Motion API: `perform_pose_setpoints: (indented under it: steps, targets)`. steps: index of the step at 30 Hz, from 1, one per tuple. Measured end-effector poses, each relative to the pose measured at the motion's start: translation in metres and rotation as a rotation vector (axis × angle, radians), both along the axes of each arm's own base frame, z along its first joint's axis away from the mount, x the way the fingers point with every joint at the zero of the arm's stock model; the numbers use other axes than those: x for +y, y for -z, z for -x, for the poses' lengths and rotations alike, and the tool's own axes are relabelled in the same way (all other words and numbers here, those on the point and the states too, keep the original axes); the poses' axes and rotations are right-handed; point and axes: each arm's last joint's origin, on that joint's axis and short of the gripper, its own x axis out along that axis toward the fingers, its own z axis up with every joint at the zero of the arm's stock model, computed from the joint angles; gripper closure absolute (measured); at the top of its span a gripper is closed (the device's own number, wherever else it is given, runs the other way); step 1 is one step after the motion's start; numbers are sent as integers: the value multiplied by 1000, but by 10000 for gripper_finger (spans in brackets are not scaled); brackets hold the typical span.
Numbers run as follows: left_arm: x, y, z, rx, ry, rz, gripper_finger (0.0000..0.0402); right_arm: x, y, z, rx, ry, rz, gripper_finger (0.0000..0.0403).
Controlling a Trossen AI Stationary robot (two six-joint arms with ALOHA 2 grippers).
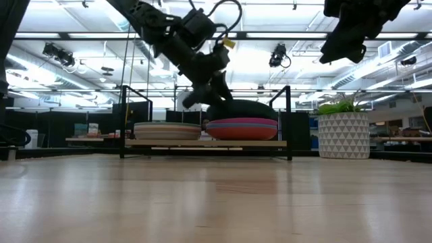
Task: Place and stack plates onto a shelf
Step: Stack the dark blue plate on top of the pink plate on the shelf, then return to Home Position
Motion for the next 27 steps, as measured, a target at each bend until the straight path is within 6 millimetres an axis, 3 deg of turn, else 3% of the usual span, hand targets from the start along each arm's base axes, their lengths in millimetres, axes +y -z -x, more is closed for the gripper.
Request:
perform_pose_setpoints:
  steps: [6,17,22,27]
  targets:
    - [8,-17,-1,-86,-24,151,220,2,0,0,0,-11,-2,255]
    - [31,-11,10,-100,-105,292,230,2,0,0,4,-33,35,255]
    - [23,-18,9,-152,-31,471,230,2,0,1,10,-51,52,255]
    - [-3,-27,11,-143,-7,764,230,5,3,3,37,-62,129,255]
